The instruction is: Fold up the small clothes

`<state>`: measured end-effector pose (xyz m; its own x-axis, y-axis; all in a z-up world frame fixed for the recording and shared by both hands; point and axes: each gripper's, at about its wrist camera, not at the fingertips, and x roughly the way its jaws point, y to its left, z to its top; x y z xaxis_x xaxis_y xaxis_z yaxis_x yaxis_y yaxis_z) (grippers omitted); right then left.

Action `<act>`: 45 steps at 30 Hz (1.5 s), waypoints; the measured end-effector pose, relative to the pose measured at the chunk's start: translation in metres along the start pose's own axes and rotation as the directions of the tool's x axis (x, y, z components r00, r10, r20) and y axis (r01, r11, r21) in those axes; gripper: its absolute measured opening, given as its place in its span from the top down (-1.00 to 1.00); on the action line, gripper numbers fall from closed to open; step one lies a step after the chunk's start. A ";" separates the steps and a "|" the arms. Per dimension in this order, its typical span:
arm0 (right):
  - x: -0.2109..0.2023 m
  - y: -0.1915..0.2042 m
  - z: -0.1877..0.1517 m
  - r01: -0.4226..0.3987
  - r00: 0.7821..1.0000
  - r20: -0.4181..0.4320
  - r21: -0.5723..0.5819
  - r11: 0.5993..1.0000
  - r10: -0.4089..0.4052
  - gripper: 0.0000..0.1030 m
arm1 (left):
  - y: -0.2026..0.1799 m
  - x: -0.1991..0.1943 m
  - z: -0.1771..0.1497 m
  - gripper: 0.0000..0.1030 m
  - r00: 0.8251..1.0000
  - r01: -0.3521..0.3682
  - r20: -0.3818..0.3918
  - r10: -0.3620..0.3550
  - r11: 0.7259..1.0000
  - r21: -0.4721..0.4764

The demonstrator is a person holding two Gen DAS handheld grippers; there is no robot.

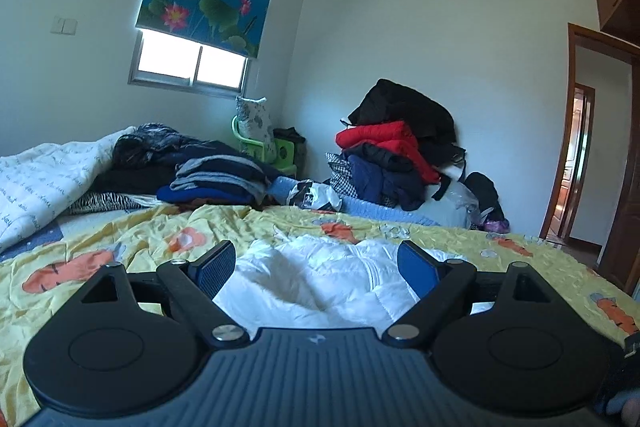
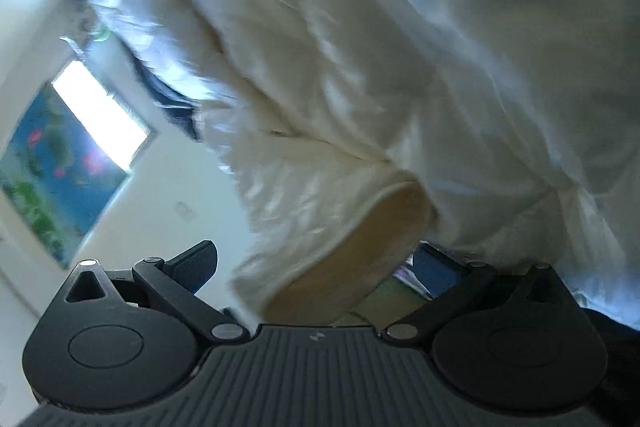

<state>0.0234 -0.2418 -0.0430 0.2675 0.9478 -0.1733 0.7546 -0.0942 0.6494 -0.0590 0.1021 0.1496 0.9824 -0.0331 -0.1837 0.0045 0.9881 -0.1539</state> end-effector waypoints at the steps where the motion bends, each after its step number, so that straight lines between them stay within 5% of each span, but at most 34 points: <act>1: 0.002 -0.004 0.000 0.016 1.000 0.012 -0.014 1.000 -0.016 -0.94 | 0.000 0.000 0.000 -0.73 1.000 -0.003 0.001 0.003 1.000 0.002; 4: 0.008 0.002 -0.003 0.054 0.998 0.041 -0.119 0.991 -0.049 -0.14 | 0.000 0.001 -0.002 -0.91 1.000 -0.014 -0.001 0.014 1.000 0.004; 5: 0.008 0.004 -0.006 0.078 0.996 0.062 -0.156 0.985 -0.069 0.61 | 0.001 0.001 -0.002 -0.92 1.000 -0.019 0.003 0.019 1.000 0.001; 10: 0.011 0.036 -0.023 0.090 0.996 0.058 -0.385 0.919 -0.074 0.72 | 0.001 0.004 0.000 -0.92 1.000 -0.017 0.010 0.017 1.000 -0.002; 15: 0.007 0.101 -0.033 0.141 0.988 0.130 -0.603 0.785 -0.078 0.72 | 0.002 0.014 0.010 -0.92 1.000 -0.013 0.020 0.013 1.000 -0.014; 18: -0.009 0.176 -0.056 0.147 0.982 0.188 -0.770 0.621 0.001 0.72 | -0.001 0.019 0.023 -0.92 0.999 -0.003 0.052 0.003 1.000 -0.007; 22: -0.044 0.275 -0.112 0.112 0.964 0.184 -0.936 0.333 0.194 0.72 | -0.005 0.030 0.035 -0.99 0.995 0.022 0.099 -0.020 1.000 -0.014; 25: -0.073 0.305 -0.128 0.141 0.947 0.182 -0.976 0.168 0.266 0.72 | -0.008 0.058 0.031 -0.99 0.995 0.079 0.060 -0.076 0.996 -0.050; 29: -0.086 0.289 -0.075 0.309 0.910 0.343 -0.936 0.170 0.234 0.72 | -0.014 0.108 0.027 -0.99 0.994 0.108 -0.012 -0.110 0.987 -0.118; 31: -0.095 0.261 -0.019 0.376 0.887 0.431 -0.883 0.283 0.168 0.72 | -0.014 0.126 0.033 -0.99 0.993 0.118 -0.002 -0.119 0.982 -0.149; 33: -0.102 0.237 0.016 0.415 0.868 0.482 -0.838 0.355 0.123 0.72 | -0.012 0.142 0.040 -0.99 0.987 0.155 -0.019 -0.161 0.970 -0.189; 36: -0.105 0.207 0.041 0.426 0.864 0.495 -0.818 0.386 0.096 0.72 | -0.017 0.181 0.038 -0.99 0.951 0.240 -0.146 -0.272 0.949 -0.206; 38: -0.110 0.206 0.037 0.395 0.877 0.467 -0.835 0.382 0.114 0.72 | -0.025 0.206 0.028 -0.99 0.937 0.213 -0.251 -0.244 0.966 -0.145; 40: -0.110 0.222 0.019 0.344 0.898 0.411 -0.879 0.331 0.159 0.72 | -0.026 0.220 0.018 -0.99 0.936 0.175 -0.293 -0.195 0.980 -0.091; 42: -0.108 0.240 -0.014 0.318 0.910 0.356 -0.928 0.192 0.213 0.72 | -0.021 0.229 0.009 -0.99 0.931 0.142 -0.327 -0.162 0.986 -0.083; 45: -0.119 0.242 -0.046 0.311 0.916 0.312 -0.949 0.046 0.254 0.75 | -0.005 0.245 -0.008 -0.99 0.892 0.118 -0.422 -0.161 0.985 -0.127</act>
<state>0.1460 -0.3637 0.1689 0.6235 0.7489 -0.2244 -0.4512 0.5791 0.6790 0.1802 0.0882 0.0977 0.7970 -0.2523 -0.5488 0.0968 0.9502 -0.2962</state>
